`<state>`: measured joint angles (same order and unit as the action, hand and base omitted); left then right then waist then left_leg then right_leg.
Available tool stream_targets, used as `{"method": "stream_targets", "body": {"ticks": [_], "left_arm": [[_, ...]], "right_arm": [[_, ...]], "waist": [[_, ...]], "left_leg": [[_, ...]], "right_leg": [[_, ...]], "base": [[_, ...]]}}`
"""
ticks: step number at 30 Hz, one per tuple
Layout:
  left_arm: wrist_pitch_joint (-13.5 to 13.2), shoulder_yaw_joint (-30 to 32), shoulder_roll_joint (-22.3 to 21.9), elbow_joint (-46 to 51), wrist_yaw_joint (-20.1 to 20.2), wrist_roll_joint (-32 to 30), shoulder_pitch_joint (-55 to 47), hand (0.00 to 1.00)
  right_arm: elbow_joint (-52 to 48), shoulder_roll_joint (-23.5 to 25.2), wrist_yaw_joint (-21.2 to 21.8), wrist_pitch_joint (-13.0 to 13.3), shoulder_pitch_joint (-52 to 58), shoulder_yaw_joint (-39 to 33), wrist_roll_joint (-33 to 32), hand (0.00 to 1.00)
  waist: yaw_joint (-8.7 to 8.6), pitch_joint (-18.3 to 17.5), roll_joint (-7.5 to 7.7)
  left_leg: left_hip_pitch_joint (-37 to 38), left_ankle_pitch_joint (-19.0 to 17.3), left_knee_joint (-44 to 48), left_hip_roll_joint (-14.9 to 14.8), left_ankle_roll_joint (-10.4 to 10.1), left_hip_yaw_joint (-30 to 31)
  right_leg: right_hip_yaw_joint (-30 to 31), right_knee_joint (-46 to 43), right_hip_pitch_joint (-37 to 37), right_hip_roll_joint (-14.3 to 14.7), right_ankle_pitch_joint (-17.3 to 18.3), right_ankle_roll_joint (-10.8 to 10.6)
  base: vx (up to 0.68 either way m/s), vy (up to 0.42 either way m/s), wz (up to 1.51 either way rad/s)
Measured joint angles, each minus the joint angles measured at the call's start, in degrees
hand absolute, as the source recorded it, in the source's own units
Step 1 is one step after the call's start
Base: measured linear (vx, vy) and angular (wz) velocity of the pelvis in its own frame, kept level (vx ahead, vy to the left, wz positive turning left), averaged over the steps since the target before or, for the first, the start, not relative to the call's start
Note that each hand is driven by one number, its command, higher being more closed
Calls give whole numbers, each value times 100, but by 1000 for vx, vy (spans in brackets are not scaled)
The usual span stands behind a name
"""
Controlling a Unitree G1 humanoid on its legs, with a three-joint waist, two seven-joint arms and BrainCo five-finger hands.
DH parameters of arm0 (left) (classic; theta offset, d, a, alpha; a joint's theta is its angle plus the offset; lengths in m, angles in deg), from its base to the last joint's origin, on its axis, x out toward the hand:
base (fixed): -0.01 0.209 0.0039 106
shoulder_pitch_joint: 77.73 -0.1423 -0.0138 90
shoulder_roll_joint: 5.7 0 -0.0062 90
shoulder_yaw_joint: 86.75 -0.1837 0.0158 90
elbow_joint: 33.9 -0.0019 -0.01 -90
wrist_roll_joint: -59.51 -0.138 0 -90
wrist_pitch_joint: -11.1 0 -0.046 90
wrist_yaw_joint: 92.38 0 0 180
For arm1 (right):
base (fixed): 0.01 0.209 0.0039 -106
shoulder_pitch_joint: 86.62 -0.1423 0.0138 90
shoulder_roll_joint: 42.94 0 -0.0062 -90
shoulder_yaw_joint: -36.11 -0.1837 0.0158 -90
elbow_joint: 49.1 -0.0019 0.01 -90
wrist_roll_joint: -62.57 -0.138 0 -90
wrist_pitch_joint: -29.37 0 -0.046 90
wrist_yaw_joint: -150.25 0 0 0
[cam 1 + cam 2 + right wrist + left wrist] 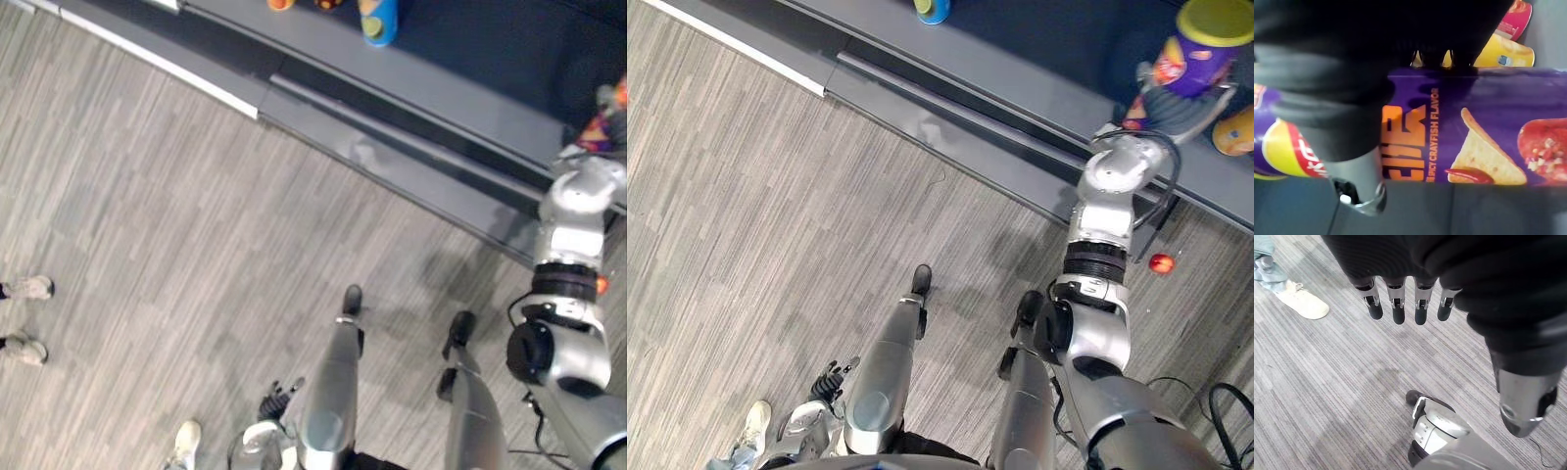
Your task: Put the gum and the chips on the shelf.
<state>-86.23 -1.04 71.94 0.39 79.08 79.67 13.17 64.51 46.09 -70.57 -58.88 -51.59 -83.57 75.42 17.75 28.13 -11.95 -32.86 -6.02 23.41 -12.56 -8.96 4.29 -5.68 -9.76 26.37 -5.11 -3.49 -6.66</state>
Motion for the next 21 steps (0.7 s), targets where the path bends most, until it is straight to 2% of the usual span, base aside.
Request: {"method": "stream_targets", "body": {"ticks": [7,13,21], "left_arm": [[28,-251,27,80,-9,0,5,0],[40,-660,65,356,12,-1,3,0],[48,-1010,244,880,86,-1,-142,0]], "right_arm": [[-565,8,-287,121,-23,-326,-438,100],[-1065,3,-463,249,-24,-520,-494,100],[-1197,35,-486,250,-23,-579,-460,100]], "waist": [[67,-58,-85],[286,-205,-292],[336,-214,-308]], "left_leg": [[-8,-3,-6,-16,-3,-24],[-211,-6,46,-20,-2,-24],[-299,-52,110,-5,8,-14]], "right_leg": [[17,4,40,4,-1,0],[25,56,214,9,-29,2],[10,59,269,-7,-28,-1]], "base": [[8,7,-2],[4,16,-3],[8,16,0]]}}
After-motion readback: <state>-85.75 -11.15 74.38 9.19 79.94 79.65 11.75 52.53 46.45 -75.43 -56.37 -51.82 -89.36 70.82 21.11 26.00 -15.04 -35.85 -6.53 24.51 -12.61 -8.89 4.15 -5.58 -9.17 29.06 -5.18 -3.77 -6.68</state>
